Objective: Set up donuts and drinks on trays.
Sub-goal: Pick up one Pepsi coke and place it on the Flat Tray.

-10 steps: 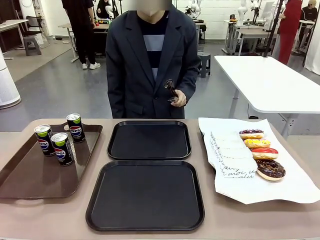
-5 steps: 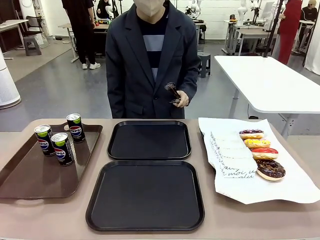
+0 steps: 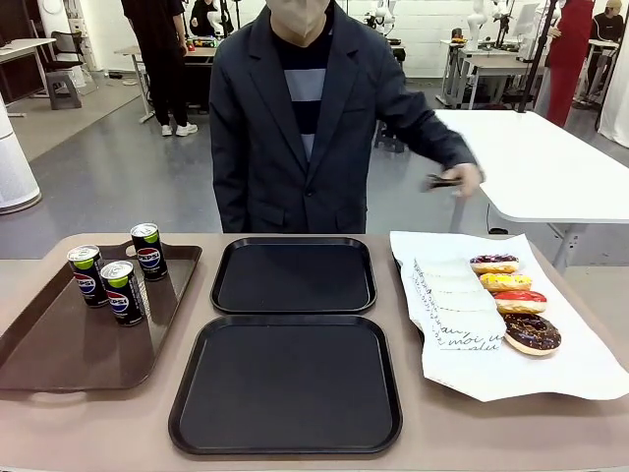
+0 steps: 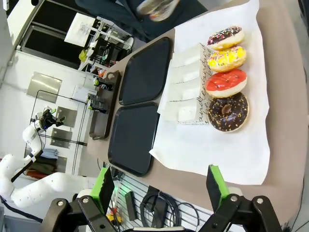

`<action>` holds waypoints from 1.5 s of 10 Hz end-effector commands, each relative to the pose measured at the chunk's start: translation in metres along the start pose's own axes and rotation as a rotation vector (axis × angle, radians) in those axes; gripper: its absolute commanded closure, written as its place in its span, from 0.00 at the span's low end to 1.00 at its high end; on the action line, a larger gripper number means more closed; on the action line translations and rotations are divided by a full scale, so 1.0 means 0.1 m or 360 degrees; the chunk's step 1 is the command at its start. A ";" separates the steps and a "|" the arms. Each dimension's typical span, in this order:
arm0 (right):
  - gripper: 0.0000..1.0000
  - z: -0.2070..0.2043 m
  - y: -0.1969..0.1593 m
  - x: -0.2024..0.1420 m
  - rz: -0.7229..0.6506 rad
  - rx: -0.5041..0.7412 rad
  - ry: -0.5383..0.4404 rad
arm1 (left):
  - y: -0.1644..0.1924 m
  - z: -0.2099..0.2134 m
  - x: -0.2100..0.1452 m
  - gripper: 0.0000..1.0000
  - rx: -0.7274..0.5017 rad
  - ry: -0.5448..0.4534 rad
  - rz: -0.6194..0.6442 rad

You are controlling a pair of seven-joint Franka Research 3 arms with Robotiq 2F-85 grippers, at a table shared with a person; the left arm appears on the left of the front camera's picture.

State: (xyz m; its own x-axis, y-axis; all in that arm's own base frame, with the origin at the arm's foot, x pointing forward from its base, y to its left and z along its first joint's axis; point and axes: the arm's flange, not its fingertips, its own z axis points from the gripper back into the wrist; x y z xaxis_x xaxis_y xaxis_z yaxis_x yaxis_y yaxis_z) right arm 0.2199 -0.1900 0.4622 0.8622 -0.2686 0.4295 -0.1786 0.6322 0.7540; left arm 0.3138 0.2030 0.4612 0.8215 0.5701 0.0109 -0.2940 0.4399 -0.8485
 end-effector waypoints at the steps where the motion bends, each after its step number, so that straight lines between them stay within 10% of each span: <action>1: 0.00 -0.01 -0.04 0.00 0.0011 0.0028 0.0000 | 0.00 0.00 0.00 0.00 -0.0020 -0.0001 0.0001; 15: 0.00 -0.01 -0.04 0.00 0.0011 0.0028 0.0000 | -0.20 0.00 0.05 0.00 0.0068 -0.0016 -0.0018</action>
State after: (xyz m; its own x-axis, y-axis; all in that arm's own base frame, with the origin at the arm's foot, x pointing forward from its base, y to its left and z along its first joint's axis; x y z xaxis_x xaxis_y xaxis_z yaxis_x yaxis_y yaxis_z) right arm 0.2198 -0.1900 0.4622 0.8623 -0.2685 0.4294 -0.1788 0.6320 0.7541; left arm 0.3171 0.2006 0.4659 0.8246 0.5654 0.0180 -0.2904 0.4505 -0.8442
